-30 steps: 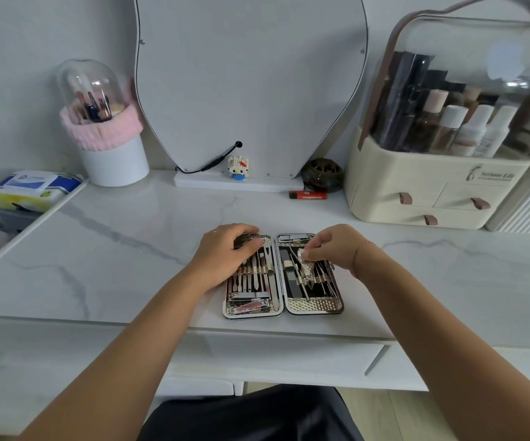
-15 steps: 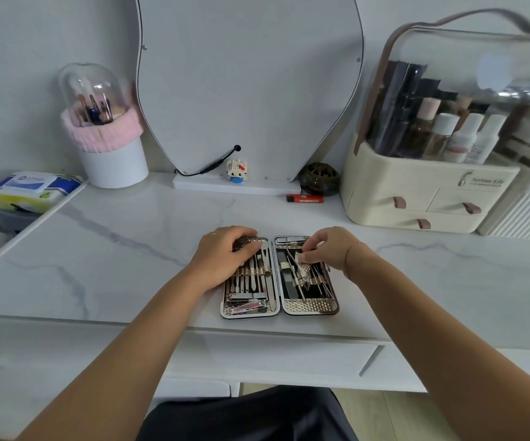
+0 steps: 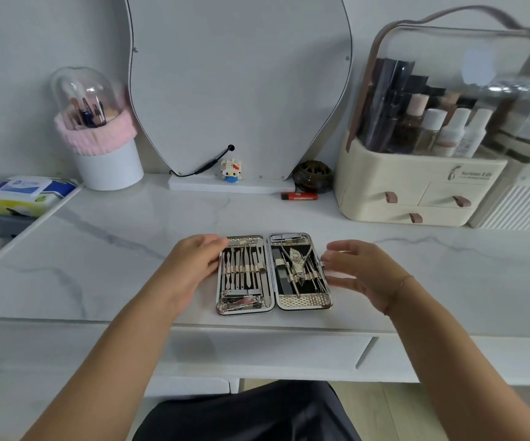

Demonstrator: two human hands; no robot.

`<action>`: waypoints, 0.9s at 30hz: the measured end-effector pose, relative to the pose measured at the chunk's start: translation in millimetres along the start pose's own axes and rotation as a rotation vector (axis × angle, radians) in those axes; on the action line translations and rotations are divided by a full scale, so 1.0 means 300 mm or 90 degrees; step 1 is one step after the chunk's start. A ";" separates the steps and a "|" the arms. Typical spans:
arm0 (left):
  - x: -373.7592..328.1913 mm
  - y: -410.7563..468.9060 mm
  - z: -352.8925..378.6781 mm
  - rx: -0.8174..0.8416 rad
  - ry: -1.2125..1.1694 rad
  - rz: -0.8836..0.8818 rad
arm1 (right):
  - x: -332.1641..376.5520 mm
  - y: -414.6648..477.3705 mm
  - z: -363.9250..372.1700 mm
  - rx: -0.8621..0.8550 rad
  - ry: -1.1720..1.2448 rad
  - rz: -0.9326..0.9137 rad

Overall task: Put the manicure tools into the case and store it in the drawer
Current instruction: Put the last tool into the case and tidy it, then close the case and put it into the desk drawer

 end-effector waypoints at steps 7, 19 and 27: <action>-0.030 0.003 0.000 -0.014 -0.244 -0.089 | -0.028 -0.055 0.018 -0.050 0.160 -0.031; -0.269 -0.038 0.214 0.058 0.511 0.300 | -0.045 -0.073 0.023 -0.027 0.138 -0.070; -0.184 -0.127 0.371 0.167 0.798 0.553 | 0.012 -0.048 -0.102 -0.147 -0.264 -0.250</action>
Point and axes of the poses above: each hand's wrist, its own y-axis towards the middle knuckle, its own z-axis out of the palm, x = y × z, the point moved 8 cm from there along y, towards the middle knuckle, and after that the axes turned 11 degrees about y, right-handed, at the moved point
